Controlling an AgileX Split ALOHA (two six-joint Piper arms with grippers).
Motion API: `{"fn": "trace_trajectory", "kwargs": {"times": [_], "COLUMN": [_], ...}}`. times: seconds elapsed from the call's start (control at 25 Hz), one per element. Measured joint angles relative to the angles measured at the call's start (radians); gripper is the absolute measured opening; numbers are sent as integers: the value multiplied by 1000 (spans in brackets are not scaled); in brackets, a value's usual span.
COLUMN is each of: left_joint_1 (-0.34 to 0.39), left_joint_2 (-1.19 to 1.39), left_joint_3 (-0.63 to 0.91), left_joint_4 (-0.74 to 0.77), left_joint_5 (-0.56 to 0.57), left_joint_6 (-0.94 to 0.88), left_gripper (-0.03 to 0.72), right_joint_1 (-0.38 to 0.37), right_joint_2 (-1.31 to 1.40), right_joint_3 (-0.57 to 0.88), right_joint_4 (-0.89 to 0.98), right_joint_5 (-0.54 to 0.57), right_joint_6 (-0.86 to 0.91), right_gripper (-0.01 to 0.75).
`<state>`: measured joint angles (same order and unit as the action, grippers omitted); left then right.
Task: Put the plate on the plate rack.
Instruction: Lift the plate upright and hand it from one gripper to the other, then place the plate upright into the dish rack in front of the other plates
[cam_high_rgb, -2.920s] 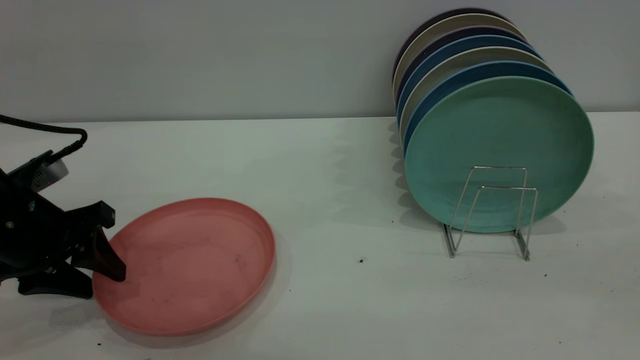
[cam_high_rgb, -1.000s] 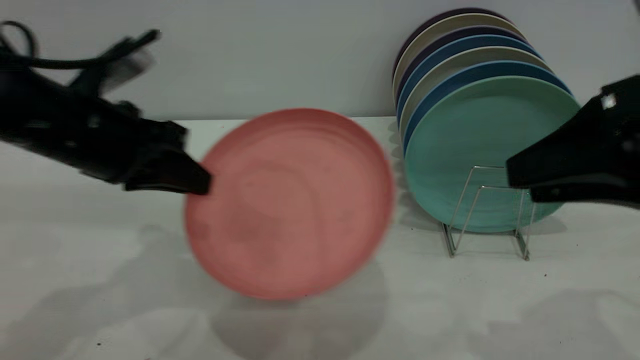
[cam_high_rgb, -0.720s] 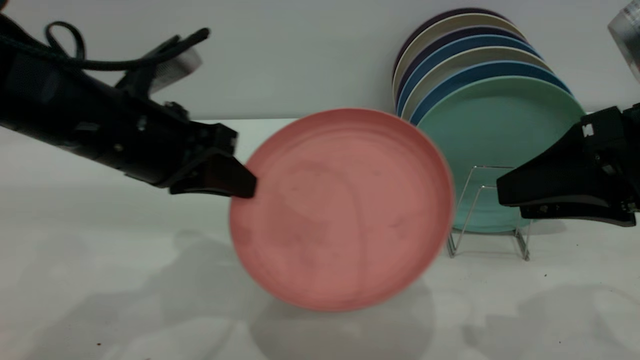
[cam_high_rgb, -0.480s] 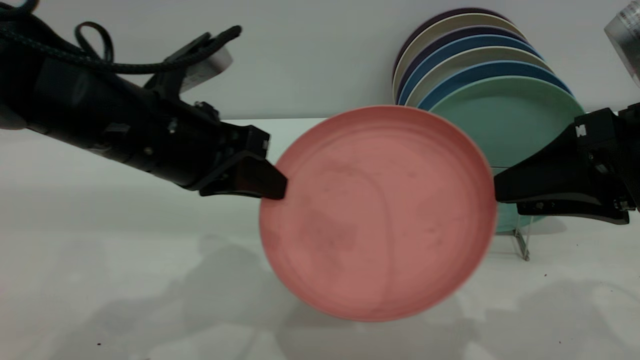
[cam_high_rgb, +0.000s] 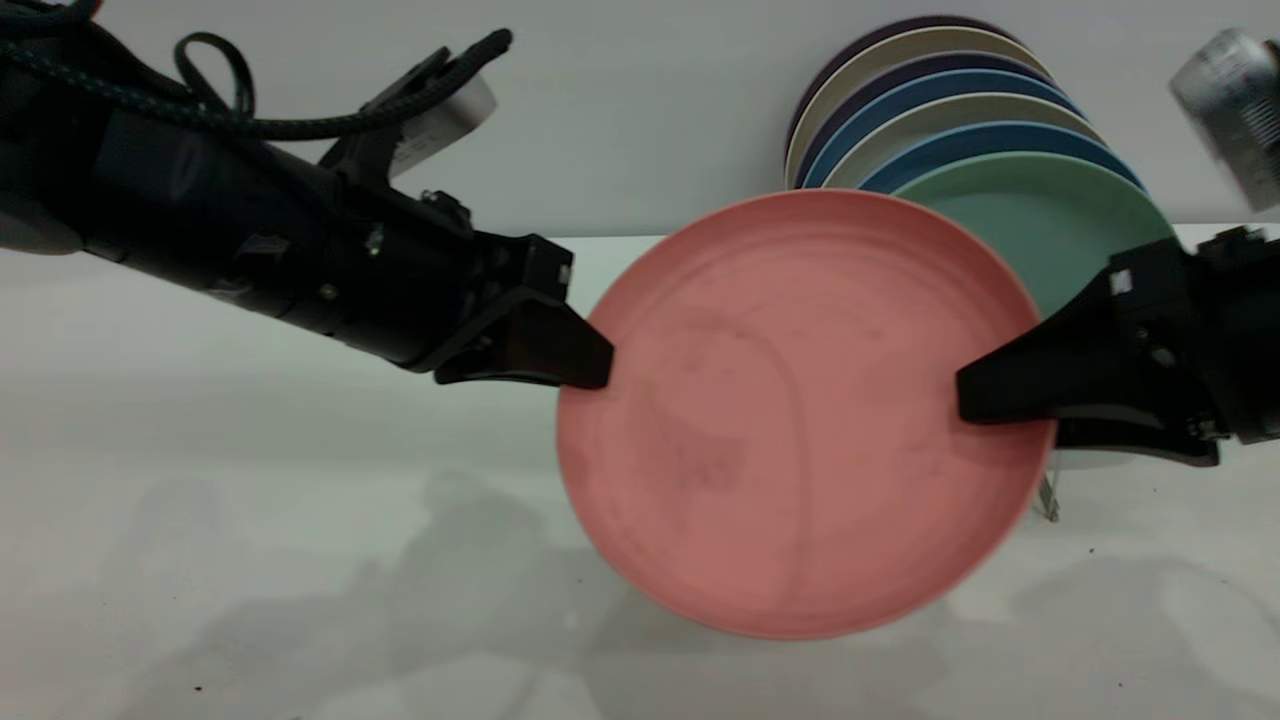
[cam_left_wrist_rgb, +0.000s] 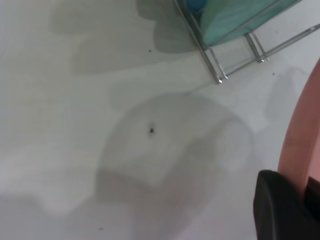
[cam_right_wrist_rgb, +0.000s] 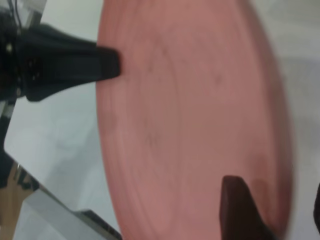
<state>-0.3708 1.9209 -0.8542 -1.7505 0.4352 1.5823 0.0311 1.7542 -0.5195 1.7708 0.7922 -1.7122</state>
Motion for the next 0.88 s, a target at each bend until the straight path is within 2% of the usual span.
{"fn": "trace_trajectory", "kwargs": {"times": [0.2, 0.32, 0.4, 0.44, 0.56, 0.68, 0.76, 0.88], "left_joint_1": [-38, -42, -42, -39, -18, 47, 115, 214], "left_joint_2": [0, 0, 0, 0, 0, -1, -1, -1], "left_joint_3": [-2, -2, -2, -2, -2, -2, -4, -5], "left_joint_4": [-2, -1, -1, -1, 8, 40, 69, 137], "left_joint_5": [21, 53, 64, 63, 79, 129, 144, 183], "left_joint_6": [-4, -7, -7, -7, -17, -65, -108, -159], "left_gripper": [16, 22, 28, 28, 37, 78, 133, 221], "right_joint_1": [19, 19, 19, 19, 18, -5, -51, -116], "right_joint_2": [26, 28, 28, 28, 28, 27, 23, -9], "right_joint_3": [-22, -22, -22, -22, -22, -24, -22, -22], "right_joint_4": [2, 3, 2, 0, 1, -16, -52, -112], "right_joint_5": [0, -1, 1, 6, 4, -26, -94, -108], "right_joint_6": [0, 0, 0, 0, -2, -11, -24, -49], "right_gripper": [359, 266, 152, 129, 131, 131, 131, 131]}}
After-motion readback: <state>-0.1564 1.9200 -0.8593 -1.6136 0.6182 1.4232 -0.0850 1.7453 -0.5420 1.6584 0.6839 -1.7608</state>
